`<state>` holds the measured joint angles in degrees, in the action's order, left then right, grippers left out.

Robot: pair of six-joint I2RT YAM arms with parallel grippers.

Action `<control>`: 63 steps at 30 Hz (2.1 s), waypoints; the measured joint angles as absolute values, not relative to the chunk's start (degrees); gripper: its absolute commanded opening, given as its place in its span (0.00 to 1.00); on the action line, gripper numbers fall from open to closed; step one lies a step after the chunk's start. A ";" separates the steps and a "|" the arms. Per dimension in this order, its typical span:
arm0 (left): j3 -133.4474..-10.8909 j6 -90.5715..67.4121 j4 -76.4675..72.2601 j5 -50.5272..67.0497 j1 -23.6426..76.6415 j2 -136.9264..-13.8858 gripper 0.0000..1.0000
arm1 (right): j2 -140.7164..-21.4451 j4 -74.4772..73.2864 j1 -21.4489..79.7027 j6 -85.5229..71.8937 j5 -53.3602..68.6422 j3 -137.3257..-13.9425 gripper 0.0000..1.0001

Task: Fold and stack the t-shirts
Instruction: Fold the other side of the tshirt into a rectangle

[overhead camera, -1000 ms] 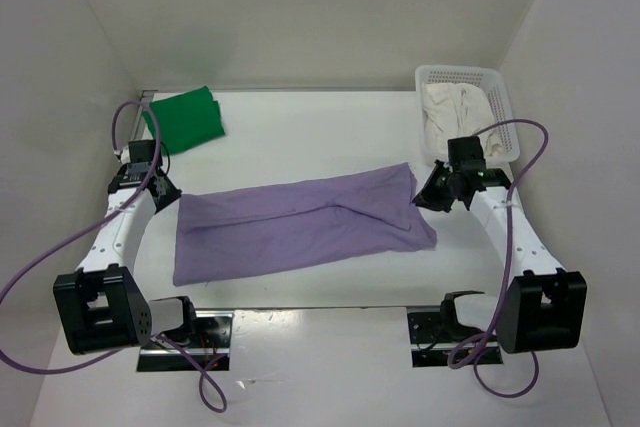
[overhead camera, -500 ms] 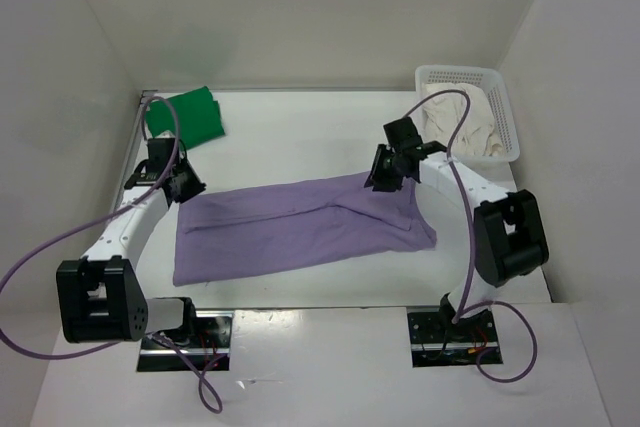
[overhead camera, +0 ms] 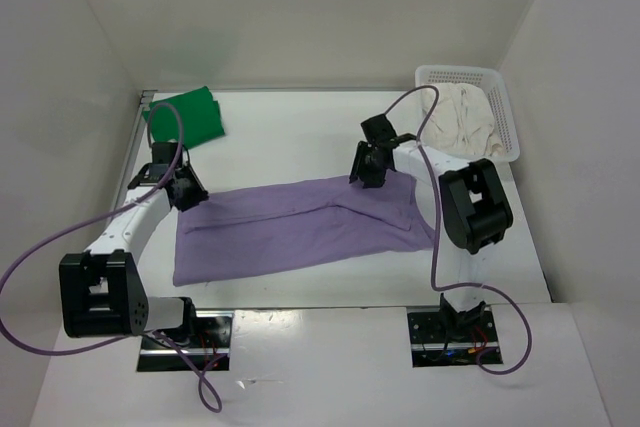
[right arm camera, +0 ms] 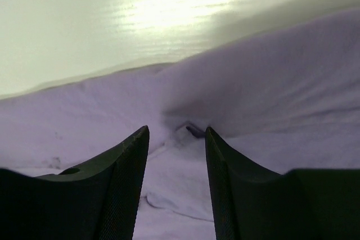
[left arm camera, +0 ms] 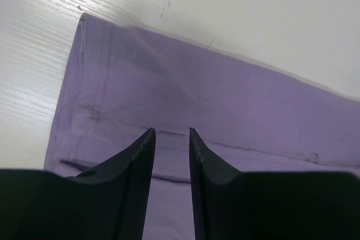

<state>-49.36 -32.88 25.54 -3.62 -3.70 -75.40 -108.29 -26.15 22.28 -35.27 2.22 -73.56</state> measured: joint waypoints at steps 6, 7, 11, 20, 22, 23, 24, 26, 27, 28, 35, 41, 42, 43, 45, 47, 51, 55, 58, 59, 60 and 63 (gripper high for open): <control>-49.36 -32.77 25.71 -2.79 -3.70 -73.58 0.36 | -110.30 -26.39 22.44 -35.07 -0.49 -75.88 0.39; -49.36 -32.77 25.76 -2.57 -3.70 -73.41 0.36 | -110.32 -26.41 22.50 -35.05 -0.75 -75.88 0.38; -49.36 -33.12 26.04 -1.26 -3.70 -73.32 0.35 | -110.28 -26.37 22.79 -35.09 -1.15 -75.57 0.33; -43.64 -39.53 25.02 7.81 -6.94 -70.63 0.32 | -109.58 -26.72 24.69 -35.20 -0.51 -73.14 0.17; -43.38 -40.66 25.12 8.16 -6.92 -70.00 0.31 | -109.19 -26.94 24.80 -35.24 -0.62 -73.01 0.12; -43.38 -40.97 25.10 8.21 -6.92 -69.60 0.31 | -108.71 -27.24 24.88 -35.27 -0.64 -73.01 0.09; -43.38 -41.15 25.10 8.05 -6.94 -69.19 0.30 | -108.03 -27.57 24.97 -35.33 -0.67 -72.99 0.08; -43.38 -42.04 25.32 7.46 -6.94 -68.12 0.30 | -106.06 -28.18 25.23 -35.64 -0.67 -72.79 0.06; -43.35 -42.35 25.43 6.98 -6.94 -67.53 0.30 | -104.55 -28.38 25.45 -35.97 -0.64 -72.36 0.06; -43.35 -42.57 25.67 6.39 -6.94 -66.89 0.29 | -102.91 -28.62 25.76 -36.25 -0.51 -71.79 0.06; -43.35 -45.23 28.45 1.98 -7.44 -65.41 0.29 | -91.02 -28.53 29.87 -40.51 3.99 -61.39 0.06; -43.40 -46.52 28.91 0.03 -8.51 -67.40 0.27 | -88.62 -28.71 36.12 -45.76 7.86 -53.91 0.32; -43.42 -46.76 28.88 -0.30 -8.56 -67.85 0.27 | -88.60 -28.75 36.93 -46.28 8.47 -53.63 0.32; -43.46 -46.94 28.95 -0.64 -8.56 -68.38 0.27 | -88.60 -28.75 37.56 -46.61 8.99 -53.54 0.32; -43.51 -47.20 28.93 -1.28 -8.56 -69.12 0.25 | -88.07 -28.62 38.52 -47.27 9.91 -53.54 0.32; -43.51 -47.59 28.99 -2.17 -8.56 -69.47 0.25 | -86.59 -28.64 38.79 -47.70 9.96 -53.54 0.32; -43.51 -48.29 29.04 -4.27 -8.84 -70.52 0.24 | -82.76 -28.67 38.81 -47.68 8.69 -53.60 0.19; -43.51 -48.73 29.08 -5.89 -8.99 -71.29 0.34 | -80.62 -28.38 38.81 -47.59 8.14 -53.65 0.14; -43.38 -49.98 28.40 -6.85 -9.54 -71.57 0.37 | -79.35 -27.92 38.79 -47.48 8.14 -53.63 0.16; -43.09 -50.50 27.79 -7.35 -9.98 -71.83 0.37 | -78.98 -27.73 38.79 -47.48 8.14 -53.63 0.16; -42.72 -51.22 27.35 -7.79 -10.46 -72.07 0.37 | -78.63 -27.57 38.79 -47.48 8.12 -53.63 0.17; -41.54 -52.40 26.79 -9.30 -11.44 -72.55 0.38 | -78.13 -26.98 38.79 -47.20 8.14 -53.56 0.17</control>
